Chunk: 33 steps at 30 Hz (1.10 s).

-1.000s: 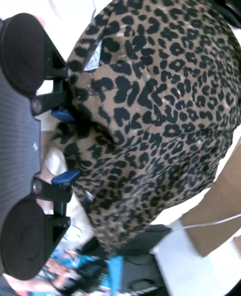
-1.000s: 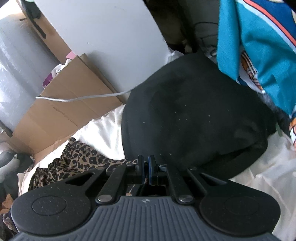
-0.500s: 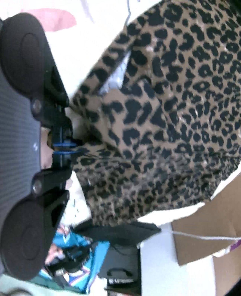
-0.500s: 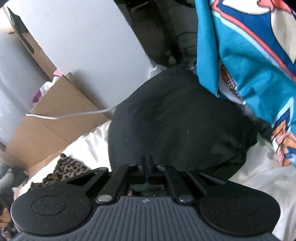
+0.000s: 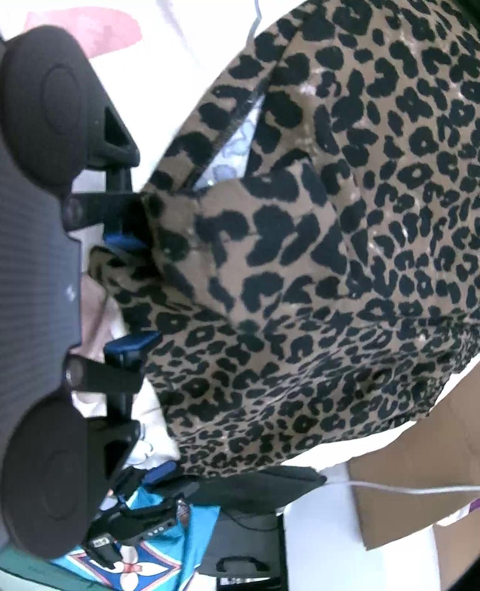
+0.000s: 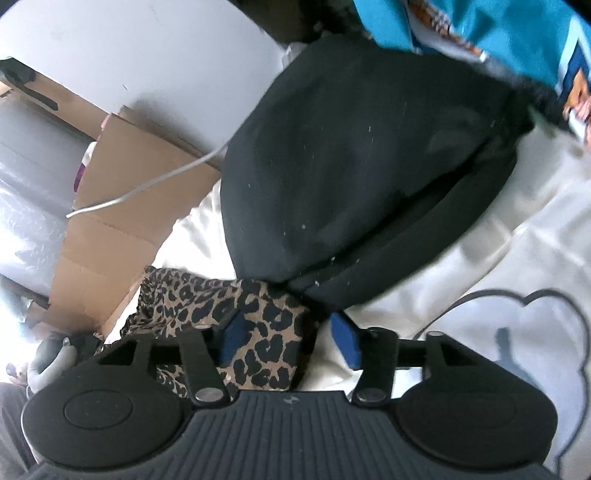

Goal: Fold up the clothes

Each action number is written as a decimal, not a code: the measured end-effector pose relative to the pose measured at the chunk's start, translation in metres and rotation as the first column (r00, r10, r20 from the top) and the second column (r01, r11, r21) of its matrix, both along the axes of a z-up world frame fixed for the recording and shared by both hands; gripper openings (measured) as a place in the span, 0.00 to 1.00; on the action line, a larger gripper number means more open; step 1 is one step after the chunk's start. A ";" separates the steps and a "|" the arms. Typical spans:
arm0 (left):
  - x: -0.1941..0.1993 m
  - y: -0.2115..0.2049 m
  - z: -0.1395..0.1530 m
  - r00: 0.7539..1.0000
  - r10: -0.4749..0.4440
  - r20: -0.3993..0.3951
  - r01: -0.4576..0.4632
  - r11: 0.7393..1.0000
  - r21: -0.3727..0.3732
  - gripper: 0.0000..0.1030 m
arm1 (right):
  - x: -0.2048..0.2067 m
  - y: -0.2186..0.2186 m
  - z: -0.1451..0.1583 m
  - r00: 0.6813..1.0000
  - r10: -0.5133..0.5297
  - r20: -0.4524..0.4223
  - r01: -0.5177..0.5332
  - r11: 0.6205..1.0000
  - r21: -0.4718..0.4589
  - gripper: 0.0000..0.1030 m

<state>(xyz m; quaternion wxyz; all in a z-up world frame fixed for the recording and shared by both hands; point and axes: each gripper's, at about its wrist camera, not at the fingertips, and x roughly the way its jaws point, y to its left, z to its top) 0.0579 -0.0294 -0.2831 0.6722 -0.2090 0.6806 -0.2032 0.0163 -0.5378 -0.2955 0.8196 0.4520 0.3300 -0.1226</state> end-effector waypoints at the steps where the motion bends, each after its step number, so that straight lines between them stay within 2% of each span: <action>1: -0.001 0.000 -0.003 1.000 0.011 -0.003 -0.011 1.000 -0.001 0.45 | 0.005 0.000 -0.004 1.000 0.003 -0.003 -0.003 1.000 0.014 0.63; 4: -0.005 0.002 -0.010 0.998 0.057 -0.031 -0.058 0.998 -0.025 0.43 | 0.015 0.004 -0.014 1.000 0.004 -0.010 -0.003 0.998 0.063 0.62; 5: -0.007 0.001 -0.011 0.998 0.053 -0.036 -0.054 0.998 -0.025 0.37 | 0.018 0.007 -0.016 1.000 0.013 0.002 -0.013 0.997 0.079 0.61; 6: -0.009 -0.001 -0.012 0.998 0.049 -0.041 -0.050 0.998 -0.025 0.25 | 0.019 0.009 -0.018 1.000 0.021 0.009 -0.021 0.996 0.088 0.50; 7: -0.011 0.002 -0.013 0.997 0.051 -0.056 -0.053 0.998 -0.032 0.18 | 0.020 0.012 -0.019 1.000 0.024 0.000 -0.024 0.996 0.089 0.29; 8: -0.012 0.004 -0.013 0.996 0.054 -0.071 -0.057 0.998 -0.040 0.08 | 0.022 0.014 -0.021 1.000 0.028 -0.011 -0.027 0.996 0.089 0.15; 9: -0.013 0.006 -0.014 0.995 0.056 -0.086 -0.060 0.997 -0.047 0.06 | 0.021 0.016 -0.023 0.999 0.029 -0.019 -0.027 0.995 0.097 0.01; 12: -0.015 0.017 -0.012 0.991 0.074 -0.114 -0.084 0.993 -0.084 0.04 | 0.011 0.017 -0.018 1.000 0.017 0.019 -0.019 0.996 0.083 0.00; 19: -0.007 0.028 0.000 0.990 0.054 -0.131 -0.075 0.984 -0.159 0.04 | -0.005 0.007 0.023 0.995 -0.005 0.097 0.003 1.000 0.018 0.00; 22: -0.008 0.029 0.003 0.990 0.027 -0.138 -0.054 0.980 -0.191 0.04 | 0.000 0.006 0.041 0.994 0.007 0.112 -0.005 1.000 -0.020 0.00; 25: -0.007 0.032 0.000 0.987 0.038 -0.158 -0.071 0.976 -0.206 0.04 | 0.005 0.006 0.051 0.994 0.021 0.106 -0.015 0.999 -0.052 0.00; 27: -0.008 0.031 -0.006 0.988 0.013 -0.152 -0.038 0.986 -0.162 0.05 | 0.011 0.009 0.049 0.997 0.037 0.064 -0.031 0.995 -0.095 0.01; 29: -0.009 0.027 -0.013 0.989 -0.037 -0.144 0.031 0.999 -0.043 0.07 | 0.017 0.011 0.035 0.999 0.035 -0.025 -0.038 0.994 -0.104 0.04; 31: -0.011 0.023 -0.014 0.987 -0.083 -0.135 0.088 0.995 0.036 0.10 | 0.011 0.010 0.022 0.997 0.016 -0.077 -0.022 0.996 -0.082 0.05; 33: -0.015 0.021 -0.010 0.984 -0.133 -0.119 0.144 0.986 0.088 0.14 | 0.001 0.009 0.016 0.997 0.001 -0.082 -0.007 0.998 -0.065 0.09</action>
